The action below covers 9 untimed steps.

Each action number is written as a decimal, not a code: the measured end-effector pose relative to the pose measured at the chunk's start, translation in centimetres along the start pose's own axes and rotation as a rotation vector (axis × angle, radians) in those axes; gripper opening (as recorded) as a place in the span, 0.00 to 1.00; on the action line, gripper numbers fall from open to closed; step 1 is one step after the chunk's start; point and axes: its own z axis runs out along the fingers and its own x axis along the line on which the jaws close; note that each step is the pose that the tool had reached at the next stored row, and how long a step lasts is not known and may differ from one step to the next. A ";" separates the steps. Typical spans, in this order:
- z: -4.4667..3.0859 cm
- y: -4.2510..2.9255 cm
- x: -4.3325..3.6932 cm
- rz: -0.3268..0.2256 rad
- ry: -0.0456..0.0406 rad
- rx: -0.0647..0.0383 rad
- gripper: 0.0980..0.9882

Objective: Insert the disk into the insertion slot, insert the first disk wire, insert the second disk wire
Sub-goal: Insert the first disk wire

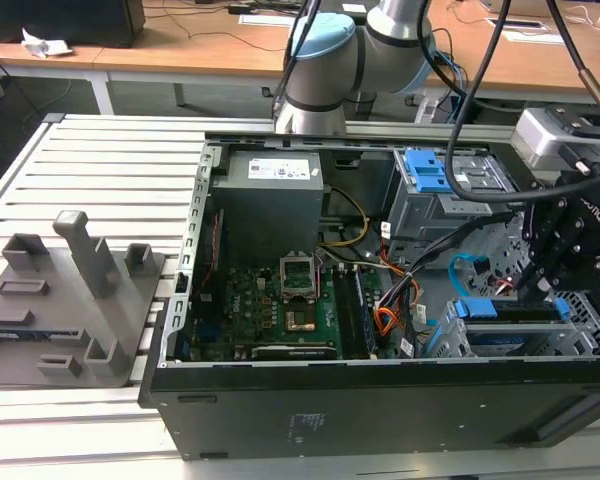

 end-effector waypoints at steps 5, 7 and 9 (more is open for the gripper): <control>0.33 -0.13 0.01 0.000 0.0004 0.000 0.09; 0.44 -0.31 0.00 0.000 -0.0002 0.000 0.09; 0.44 -0.43 0.01 0.000 0.0001 0.000 0.09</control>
